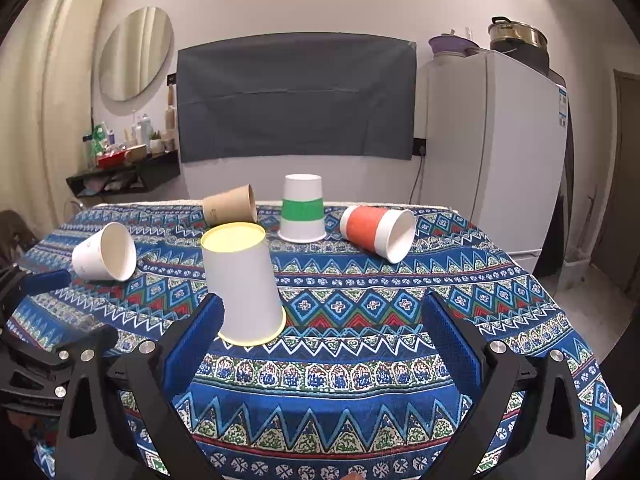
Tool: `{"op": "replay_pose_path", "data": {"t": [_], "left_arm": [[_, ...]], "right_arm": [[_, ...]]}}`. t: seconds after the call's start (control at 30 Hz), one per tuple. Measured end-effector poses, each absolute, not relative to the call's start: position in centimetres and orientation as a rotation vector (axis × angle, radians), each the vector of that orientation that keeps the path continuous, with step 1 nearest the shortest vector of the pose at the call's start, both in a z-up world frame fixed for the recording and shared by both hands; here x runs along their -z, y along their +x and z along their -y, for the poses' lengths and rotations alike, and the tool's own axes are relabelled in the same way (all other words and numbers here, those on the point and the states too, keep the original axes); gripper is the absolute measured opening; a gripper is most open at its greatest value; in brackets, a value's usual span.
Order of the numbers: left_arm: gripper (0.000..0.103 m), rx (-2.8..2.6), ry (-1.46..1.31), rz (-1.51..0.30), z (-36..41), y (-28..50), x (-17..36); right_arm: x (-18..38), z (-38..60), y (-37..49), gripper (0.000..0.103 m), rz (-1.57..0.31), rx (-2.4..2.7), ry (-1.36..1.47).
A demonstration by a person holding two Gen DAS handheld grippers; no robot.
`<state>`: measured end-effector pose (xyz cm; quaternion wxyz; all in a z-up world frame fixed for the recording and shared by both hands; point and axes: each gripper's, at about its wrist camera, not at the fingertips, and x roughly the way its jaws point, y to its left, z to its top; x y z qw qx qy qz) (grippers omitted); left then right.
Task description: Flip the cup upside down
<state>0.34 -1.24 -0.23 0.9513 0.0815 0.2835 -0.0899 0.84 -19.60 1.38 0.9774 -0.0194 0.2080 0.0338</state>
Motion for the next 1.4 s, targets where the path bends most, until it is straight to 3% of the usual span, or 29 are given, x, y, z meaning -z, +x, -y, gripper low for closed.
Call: {"op": "replay_pose_path", "data": {"t": [1.4], "left_arm": [[0.097,0.202,0.144,-0.556,1.00,0.05,-0.01]], "right_arm": [[-1.17,18.69,0.78,0.095,-0.421,-0.071,-0.094]]}}
